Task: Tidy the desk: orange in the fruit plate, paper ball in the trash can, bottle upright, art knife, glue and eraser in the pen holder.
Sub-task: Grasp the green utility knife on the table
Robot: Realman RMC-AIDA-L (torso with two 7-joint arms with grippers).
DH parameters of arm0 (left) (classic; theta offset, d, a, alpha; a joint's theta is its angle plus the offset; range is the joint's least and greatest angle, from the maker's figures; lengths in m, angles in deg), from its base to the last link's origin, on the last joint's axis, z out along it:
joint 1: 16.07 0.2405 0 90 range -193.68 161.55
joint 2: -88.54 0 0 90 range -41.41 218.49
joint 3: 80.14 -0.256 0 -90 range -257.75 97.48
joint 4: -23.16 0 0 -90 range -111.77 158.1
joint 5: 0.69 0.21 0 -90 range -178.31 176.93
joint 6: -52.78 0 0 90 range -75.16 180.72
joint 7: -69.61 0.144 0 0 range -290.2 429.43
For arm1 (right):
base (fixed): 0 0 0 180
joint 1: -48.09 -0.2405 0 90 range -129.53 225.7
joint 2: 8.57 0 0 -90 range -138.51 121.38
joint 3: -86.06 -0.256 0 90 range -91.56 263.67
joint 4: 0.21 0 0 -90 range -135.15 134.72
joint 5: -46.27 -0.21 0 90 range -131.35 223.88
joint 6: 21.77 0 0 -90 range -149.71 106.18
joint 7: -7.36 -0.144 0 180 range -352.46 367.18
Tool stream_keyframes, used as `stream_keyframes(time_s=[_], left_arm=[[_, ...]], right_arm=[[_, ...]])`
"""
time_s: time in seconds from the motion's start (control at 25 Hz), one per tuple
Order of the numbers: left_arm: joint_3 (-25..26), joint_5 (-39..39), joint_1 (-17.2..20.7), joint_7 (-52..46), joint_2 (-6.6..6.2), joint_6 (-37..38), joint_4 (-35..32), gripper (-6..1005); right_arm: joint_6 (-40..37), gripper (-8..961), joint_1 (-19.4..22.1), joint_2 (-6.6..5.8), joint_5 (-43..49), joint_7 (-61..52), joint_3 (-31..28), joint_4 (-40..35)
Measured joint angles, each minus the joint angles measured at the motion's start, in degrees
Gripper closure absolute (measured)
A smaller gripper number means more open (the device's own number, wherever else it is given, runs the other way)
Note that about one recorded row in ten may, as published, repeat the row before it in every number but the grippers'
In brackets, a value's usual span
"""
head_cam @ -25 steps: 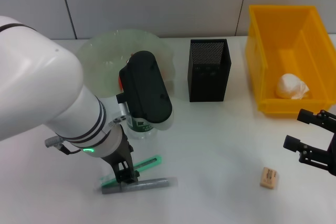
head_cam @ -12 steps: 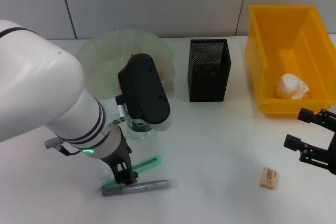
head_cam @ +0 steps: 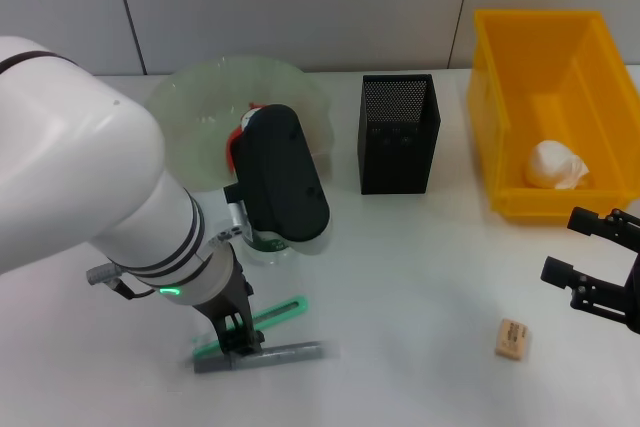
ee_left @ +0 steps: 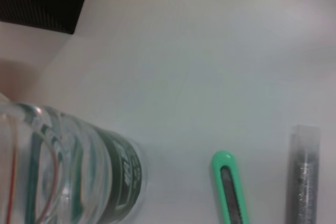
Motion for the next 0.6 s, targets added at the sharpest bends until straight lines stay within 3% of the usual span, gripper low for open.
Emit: stream_keyframes(time_s=[0.6], left_arm=[[1.2, 0.0, -0.4, -0.9, 0.0, 0.1, 0.1, 486]], right_arm=[[-0.2, 189, -0.1, -0.05, 0.1, -0.1, 0.0, 0.0]])
